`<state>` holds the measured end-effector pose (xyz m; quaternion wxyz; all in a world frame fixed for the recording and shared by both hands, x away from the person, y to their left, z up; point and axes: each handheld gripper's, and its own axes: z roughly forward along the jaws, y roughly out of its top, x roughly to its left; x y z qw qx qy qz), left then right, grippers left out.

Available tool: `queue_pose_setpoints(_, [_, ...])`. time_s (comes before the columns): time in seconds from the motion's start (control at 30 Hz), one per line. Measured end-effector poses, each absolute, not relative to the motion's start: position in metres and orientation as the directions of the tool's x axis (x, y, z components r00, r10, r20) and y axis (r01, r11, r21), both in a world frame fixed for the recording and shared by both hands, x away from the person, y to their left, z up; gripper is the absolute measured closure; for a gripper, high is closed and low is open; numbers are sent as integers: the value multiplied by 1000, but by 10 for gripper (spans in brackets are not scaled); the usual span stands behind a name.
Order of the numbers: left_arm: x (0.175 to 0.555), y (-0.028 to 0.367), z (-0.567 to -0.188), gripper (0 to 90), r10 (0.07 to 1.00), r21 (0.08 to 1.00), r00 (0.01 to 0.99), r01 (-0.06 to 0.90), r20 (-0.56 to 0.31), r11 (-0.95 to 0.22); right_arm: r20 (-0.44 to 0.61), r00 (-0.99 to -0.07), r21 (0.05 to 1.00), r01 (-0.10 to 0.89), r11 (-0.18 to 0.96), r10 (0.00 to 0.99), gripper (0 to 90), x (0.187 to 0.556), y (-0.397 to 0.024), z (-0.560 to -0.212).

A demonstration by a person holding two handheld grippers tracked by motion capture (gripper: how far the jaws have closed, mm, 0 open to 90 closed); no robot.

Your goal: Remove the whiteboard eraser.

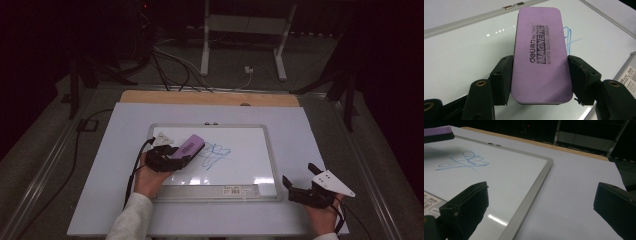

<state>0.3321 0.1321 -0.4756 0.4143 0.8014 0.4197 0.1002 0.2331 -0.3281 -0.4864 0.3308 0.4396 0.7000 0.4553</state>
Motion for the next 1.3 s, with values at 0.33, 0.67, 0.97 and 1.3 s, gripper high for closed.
queue_pose_setpoints(0.33, [329,122,-481,417,739,742,648,585,-185,-327,-61,-396,927,317,199,916,2,233,-328,-487])
queue_pose_setpoints(0.67, [325,111,-492,416,721,720,670,587,-175,-371,-62,-398,927,316,200,915,2,233,-327,-487])
queue_pose_setpoints(0.97, [323,105,-500,416,704,699,688,591,-176,-403,-63,-396,927,316,200,916,2,234,-328,-487])
queue_pose_setpoints(1.3, [321,103,-502,407,698,691,695,591,-173,-417,-64,-394,928,315,200,917,2,233,-328,-487])
